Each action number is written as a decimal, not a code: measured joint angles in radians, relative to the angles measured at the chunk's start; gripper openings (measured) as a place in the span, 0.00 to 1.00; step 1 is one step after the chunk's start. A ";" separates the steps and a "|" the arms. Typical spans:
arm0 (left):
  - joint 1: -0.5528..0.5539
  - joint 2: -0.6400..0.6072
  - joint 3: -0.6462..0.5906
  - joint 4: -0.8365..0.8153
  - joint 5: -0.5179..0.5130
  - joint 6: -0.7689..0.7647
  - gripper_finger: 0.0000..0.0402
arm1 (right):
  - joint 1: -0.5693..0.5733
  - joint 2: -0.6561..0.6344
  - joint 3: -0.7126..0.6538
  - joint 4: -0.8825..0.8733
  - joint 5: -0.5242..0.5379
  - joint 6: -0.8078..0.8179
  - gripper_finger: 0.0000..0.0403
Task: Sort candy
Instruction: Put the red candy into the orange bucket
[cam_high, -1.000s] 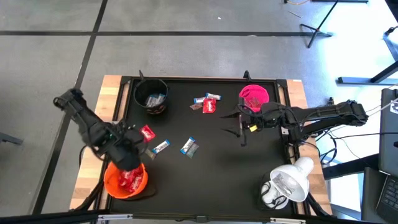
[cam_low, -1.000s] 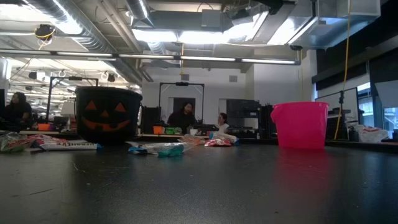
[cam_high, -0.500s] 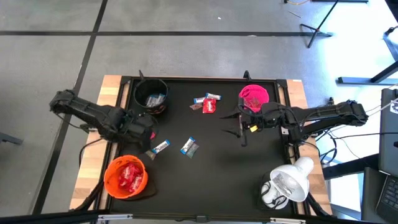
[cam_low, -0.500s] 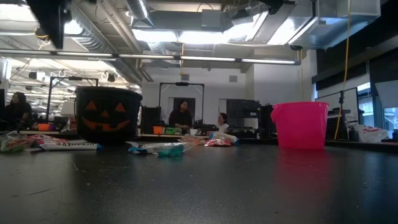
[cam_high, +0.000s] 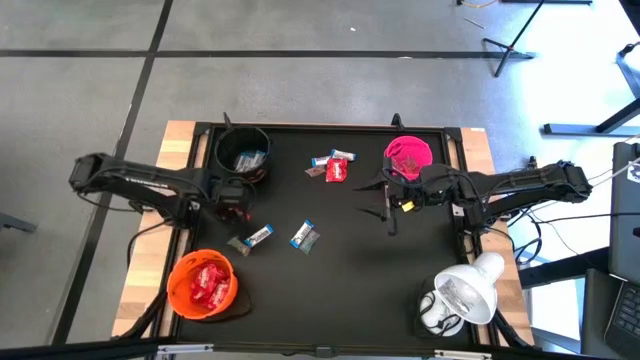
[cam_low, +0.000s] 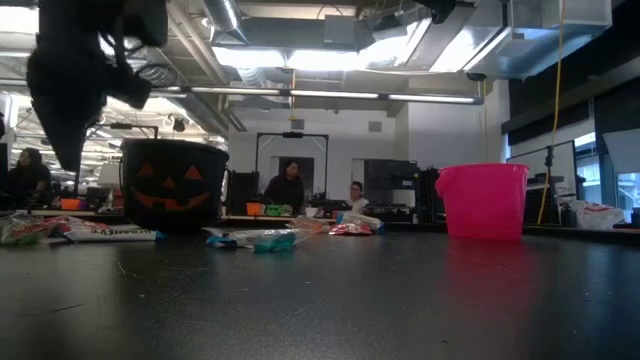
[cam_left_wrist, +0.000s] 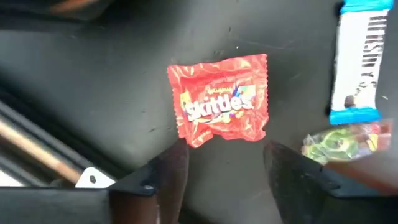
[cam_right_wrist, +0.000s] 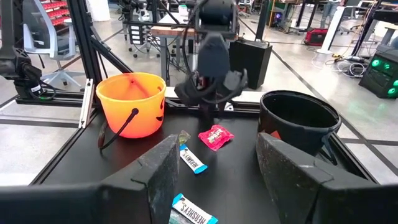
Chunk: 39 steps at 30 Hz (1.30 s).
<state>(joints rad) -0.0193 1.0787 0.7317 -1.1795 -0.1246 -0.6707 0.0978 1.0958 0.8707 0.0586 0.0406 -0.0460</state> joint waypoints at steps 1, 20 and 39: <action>0.016 0.002 -0.016 0.025 0.008 0.006 0.51 | 0.000 0.000 0.000 0.000 0.000 0.000 0.53; 0.129 0.030 -0.213 0.262 0.015 -0.025 0.62 | 0.000 0.000 0.000 -0.002 0.004 0.000 0.53; 0.127 0.054 -0.237 0.342 0.070 -0.004 0.17 | 0.000 0.000 0.000 -0.003 0.012 0.000 0.53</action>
<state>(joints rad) 0.1081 1.1328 0.4950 -0.8377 -0.0549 -0.6746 0.0978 1.0958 0.8707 0.0551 0.0531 -0.0463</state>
